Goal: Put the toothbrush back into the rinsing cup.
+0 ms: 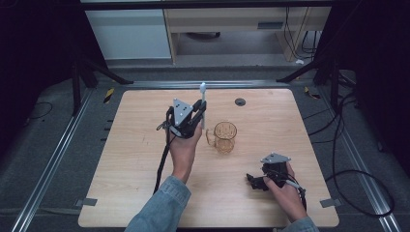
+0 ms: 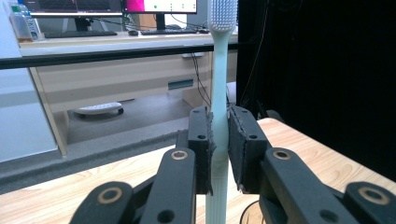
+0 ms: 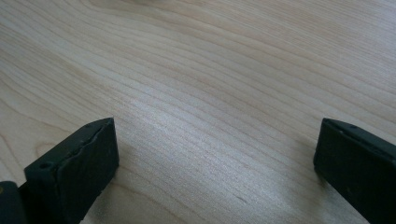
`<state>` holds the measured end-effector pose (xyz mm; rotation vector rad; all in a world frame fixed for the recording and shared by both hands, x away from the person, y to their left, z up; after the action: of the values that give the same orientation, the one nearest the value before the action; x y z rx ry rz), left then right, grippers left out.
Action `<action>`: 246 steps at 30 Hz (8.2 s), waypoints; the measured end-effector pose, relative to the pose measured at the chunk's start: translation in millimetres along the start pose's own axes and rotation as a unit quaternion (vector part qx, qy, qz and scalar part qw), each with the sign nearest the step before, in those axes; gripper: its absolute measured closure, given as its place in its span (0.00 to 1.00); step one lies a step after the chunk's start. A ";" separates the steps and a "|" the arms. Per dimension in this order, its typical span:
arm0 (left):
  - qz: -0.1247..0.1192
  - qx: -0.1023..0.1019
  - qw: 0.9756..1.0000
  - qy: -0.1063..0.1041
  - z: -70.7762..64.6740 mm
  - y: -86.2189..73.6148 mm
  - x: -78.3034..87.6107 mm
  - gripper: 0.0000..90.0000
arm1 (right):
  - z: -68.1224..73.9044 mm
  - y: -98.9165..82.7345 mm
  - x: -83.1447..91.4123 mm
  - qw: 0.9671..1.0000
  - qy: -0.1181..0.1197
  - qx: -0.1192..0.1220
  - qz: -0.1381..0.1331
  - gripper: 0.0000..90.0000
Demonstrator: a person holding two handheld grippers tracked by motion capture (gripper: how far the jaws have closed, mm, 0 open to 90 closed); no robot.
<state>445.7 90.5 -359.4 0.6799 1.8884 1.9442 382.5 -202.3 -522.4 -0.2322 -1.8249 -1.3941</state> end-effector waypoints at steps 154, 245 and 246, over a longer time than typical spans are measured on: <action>0.030 -0.001 0.999 -0.015 -11.3 -109.2 -24.6 0.87 | 1.8 0.0 0.3 1.000 0.014 0.006 0.000 0.00; 0.349 -0.030 0.935 -0.057 91.4 -83.2 58.8 0.09 | 3.2 0.9 -0.3 1.000 0.005 -0.001 0.000 0.00; 0.349 -0.028 0.935 -0.054 94.7 -84.9 60.9 0.09 | 3.2 0.9 -0.3 1.000 0.005 -0.001 0.000 0.00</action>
<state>441.3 207.6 -437.9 1.5688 1.6391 2.2712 381.7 -199.1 -522.2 -0.2258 -1.8158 -1.3942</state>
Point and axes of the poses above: each handheld gripper's, and its own axes: x roughly backward along the jaws, y roughly out of its top, z roughly to its left, the point moved 1 cm from there along -x, roughly forward along the jaws, and after that the axes turned 4 degrees about -y, right-handed, at the moved point
